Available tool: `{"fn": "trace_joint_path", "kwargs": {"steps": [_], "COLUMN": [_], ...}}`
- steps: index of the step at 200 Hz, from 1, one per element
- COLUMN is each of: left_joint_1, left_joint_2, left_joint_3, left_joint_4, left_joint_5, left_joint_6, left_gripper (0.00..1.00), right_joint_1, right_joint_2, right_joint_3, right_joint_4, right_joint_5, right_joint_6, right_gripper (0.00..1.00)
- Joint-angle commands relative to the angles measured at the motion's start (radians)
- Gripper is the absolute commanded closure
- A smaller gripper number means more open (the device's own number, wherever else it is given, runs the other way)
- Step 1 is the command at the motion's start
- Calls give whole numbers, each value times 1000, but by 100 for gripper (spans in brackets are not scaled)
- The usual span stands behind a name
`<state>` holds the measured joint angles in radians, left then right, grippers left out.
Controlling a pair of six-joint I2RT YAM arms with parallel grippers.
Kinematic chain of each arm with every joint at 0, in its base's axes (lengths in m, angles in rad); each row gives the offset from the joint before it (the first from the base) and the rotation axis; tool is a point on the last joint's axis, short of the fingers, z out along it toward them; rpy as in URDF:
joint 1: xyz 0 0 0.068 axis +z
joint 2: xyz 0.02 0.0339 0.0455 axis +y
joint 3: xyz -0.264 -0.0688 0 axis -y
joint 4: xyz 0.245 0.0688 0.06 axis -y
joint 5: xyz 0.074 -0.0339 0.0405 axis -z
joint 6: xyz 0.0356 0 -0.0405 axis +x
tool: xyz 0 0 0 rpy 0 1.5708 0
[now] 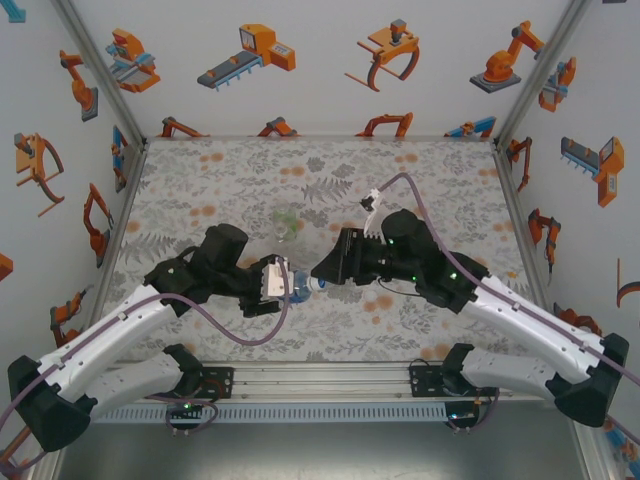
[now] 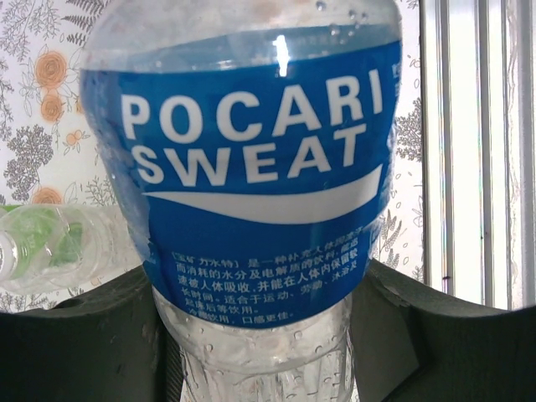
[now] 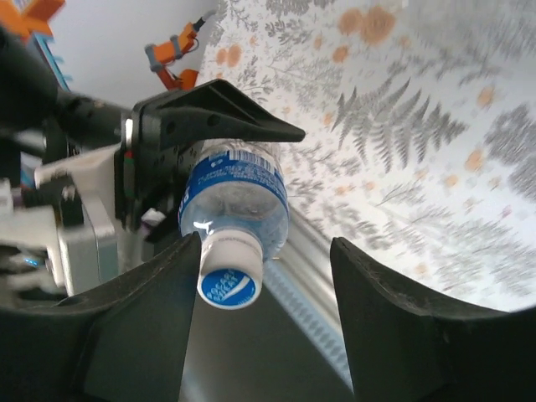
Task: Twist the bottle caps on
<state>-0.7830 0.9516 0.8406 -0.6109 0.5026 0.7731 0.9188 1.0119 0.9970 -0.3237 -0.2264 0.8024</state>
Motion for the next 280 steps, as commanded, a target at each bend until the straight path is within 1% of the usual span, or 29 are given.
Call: {"fn": "trace_joint_path", "kwargs": {"steps": [1, 13, 31, 59, 72, 96, 153, 184, 219, 240, 250, 259, 280], "left_joint_1": [-3, -2, -2, -2, -3, -3, -2, -4, -5, -5, -4, -4, -4], "left_joint_2": [-15, -15, -19, -19, -20, -22, -22, -21, -20, -22, -25, -25, -21], "left_joint_3": [9, 8, 3, 3, 3, 3, 3, 5, 5, 5, 3, 3, 5], "left_joint_4": [20, 21, 20, 21, 20, 21, 19, 14, 15, 15, 14, 16, 14], "left_joint_5": [47, 49, 76, 86, 85, 95, 93, 93, 94, 94, 91, 91, 93], "left_joint_6": [18, 20, 32, 33, 31, 29, 30, 30, 31, 32, 32, 31, 31], "left_gripper": [100, 100, 100, 100, 100, 100, 100, 100, 100, 100, 100, 100, 100], "right_joint_1": [0, 0, 0, 0, 0, 0, 2, 2, 5, 8, 8, 8, 7], "right_joint_2": [-53, -68, -85, -90, -84, -52, -14, -16, -13, -13, -12, -10, -2], "right_joint_3": [45, 41, 38, 45, 36, 33, 24, 14, -1, -5, -7, -9, -17], "right_joint_4": [47, 60, 72, 53, 48, 34, 58, 64, 78, 82, 87, 101, 133], "right_joint_5": [-75, -133, -256, -435, -468, -480, -519, -520, -515, -511, -505, -488, -445], "right_joint_6": [-407, -564, -817, -1149, -1276, -1393, -1411, -1408, -1396, -1381, -1359, -1313, -1137], "right_gripper": [41, 40, 40, 40, 40, 40, 52, 62, 61, 62, 66, 71, 85]}}
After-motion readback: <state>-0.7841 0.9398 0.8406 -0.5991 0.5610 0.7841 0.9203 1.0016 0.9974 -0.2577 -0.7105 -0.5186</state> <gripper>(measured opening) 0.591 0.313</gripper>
